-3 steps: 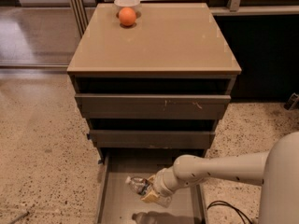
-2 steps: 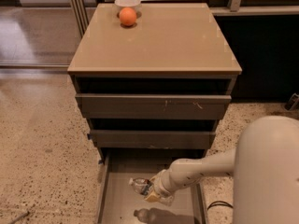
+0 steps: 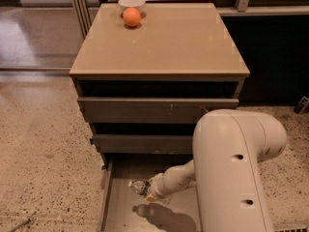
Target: Place water bottle into bottom drawer
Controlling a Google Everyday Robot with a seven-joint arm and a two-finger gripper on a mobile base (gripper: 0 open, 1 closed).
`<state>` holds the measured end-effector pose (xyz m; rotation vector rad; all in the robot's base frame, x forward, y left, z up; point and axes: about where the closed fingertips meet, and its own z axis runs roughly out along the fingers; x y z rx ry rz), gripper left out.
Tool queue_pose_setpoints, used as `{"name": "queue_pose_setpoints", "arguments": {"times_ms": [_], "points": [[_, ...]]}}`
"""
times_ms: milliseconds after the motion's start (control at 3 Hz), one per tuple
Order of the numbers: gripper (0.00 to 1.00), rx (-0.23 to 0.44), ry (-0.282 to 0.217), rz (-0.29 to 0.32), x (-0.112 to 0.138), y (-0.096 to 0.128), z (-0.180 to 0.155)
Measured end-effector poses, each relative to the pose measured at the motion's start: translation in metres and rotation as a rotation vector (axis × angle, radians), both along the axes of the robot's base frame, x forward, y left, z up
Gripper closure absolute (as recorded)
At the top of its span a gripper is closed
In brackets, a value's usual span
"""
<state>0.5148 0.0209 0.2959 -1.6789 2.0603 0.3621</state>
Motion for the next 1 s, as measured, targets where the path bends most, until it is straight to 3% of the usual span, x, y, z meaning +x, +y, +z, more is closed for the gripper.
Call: {"name": "queue_pose_setpoints", "arguments": {"times_ms": [333,667,1000], "points": [[1.0,0.091,-0.01,0.1,-0.005,0.027,-0.046],[1.0,0.256,0.05,0.066,-0.016,0.04,-0.072],[1.0,0.341,0.073,0.011,-0.011,0.037,-0.075]]}}
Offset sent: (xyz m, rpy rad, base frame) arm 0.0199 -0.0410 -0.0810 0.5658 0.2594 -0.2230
